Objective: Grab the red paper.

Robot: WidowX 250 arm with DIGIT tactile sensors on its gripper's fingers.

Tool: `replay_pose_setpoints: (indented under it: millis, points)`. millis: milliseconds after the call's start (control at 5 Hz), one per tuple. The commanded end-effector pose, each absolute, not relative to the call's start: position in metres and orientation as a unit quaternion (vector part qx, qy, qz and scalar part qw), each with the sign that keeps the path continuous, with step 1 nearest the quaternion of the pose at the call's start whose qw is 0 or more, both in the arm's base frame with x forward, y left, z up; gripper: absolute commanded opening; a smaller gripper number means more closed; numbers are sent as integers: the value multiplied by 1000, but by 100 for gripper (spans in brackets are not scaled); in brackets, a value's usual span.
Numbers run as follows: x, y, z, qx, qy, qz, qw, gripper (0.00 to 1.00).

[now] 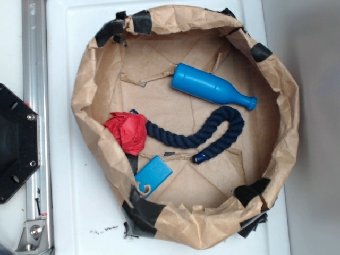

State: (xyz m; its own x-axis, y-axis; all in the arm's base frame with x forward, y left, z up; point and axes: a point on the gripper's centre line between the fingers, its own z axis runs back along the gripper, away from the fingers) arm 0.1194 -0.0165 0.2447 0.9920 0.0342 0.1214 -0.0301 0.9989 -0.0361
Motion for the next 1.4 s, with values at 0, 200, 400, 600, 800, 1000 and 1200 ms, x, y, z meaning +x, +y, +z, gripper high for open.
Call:
replay_pose_setpoints:
  millis: [0, 200, 400, 600, 800, 1000, 1200]
  points:
    - [119, -17, 245, -17, -61, 16, 998, 100]
    - [147, -23, 212, -118, -29, 41, 992, 100]
    - [191, -25, 200, -181, 23, 40, 982, 100]
    - [221, -7, 173, -179, 36, 53, 982, 100]
    - [230, 16, 148, -126, 48, 64, 989, 100]
    - [230, 16, 148, -126, 48, 64, 989, 100]
    - [230, 16, 148, -126, 48, 64, 989, 100]
